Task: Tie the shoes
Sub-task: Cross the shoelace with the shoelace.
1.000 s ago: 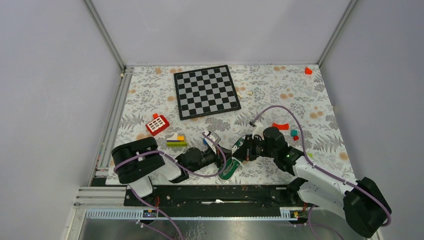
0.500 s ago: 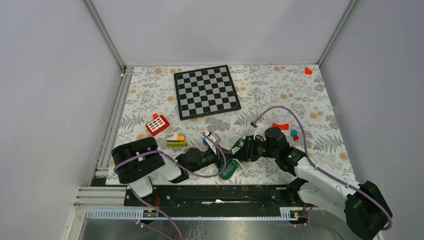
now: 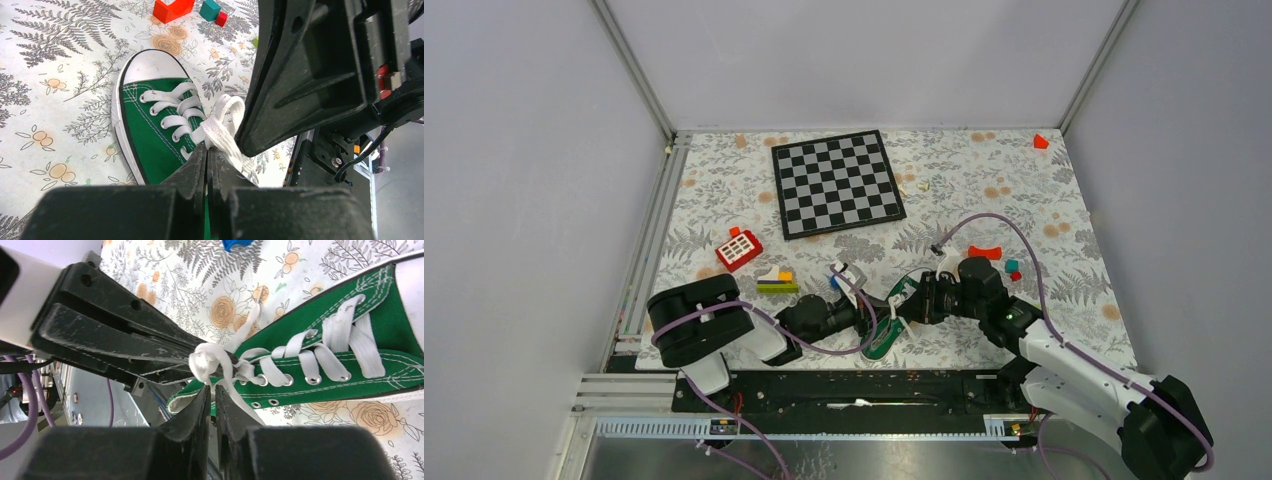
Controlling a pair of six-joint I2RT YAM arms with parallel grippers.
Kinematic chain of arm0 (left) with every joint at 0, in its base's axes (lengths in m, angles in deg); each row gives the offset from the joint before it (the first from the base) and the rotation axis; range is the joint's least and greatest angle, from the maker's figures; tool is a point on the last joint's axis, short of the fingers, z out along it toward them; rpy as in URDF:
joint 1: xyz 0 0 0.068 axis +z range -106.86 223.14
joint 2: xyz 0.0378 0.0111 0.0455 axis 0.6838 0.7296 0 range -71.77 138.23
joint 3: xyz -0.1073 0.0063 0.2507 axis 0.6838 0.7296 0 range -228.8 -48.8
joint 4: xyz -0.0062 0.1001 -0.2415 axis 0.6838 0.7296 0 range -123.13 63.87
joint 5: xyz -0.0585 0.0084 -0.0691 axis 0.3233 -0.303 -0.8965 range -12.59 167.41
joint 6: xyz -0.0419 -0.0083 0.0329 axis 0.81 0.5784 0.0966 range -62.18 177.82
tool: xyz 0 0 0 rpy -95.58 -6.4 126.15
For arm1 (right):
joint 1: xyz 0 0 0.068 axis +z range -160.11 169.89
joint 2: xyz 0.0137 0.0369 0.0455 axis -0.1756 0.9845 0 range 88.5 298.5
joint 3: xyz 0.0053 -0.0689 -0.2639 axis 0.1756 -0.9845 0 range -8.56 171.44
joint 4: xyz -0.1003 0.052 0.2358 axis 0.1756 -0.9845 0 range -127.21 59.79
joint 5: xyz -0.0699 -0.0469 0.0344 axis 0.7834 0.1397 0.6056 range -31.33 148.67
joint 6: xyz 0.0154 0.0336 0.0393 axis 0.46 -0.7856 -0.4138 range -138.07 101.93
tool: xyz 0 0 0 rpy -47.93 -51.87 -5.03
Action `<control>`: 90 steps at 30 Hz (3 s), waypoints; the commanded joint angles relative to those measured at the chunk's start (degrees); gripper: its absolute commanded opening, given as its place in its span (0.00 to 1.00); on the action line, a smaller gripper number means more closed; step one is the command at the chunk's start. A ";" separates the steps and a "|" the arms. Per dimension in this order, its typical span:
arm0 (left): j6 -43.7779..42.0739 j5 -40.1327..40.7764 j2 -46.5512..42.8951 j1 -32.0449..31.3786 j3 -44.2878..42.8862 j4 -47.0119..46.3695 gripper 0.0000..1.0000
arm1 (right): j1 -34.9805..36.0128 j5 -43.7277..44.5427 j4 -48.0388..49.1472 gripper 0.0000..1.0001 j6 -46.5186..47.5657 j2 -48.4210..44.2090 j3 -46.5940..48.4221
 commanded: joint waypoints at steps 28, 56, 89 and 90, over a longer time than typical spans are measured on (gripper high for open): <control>0.01 -1.34 -0.54 -0.13 -1.15 -2.73 0.00 | -0.37 2.58 2.13 0.10 3.08 5.16 2.27; -0.26 -0.73 -1.30 -0.13 -0.70 -2.16 0.00 | -0.35 -3.54 10.79 0.05 -0.73 7.74 -0.46; -0.17 -0.06 -0.59 -0.13 -2.32 -1.02 0.00 | 0.22 -0.46 3.39 0.37 0.63 0.80 0.72; -0.17 -0.10 -0.62 -0.13 -2.36 -1.02 0.00 | 0.28 -0.46 3.63 0.37 0.70 1.25 0.90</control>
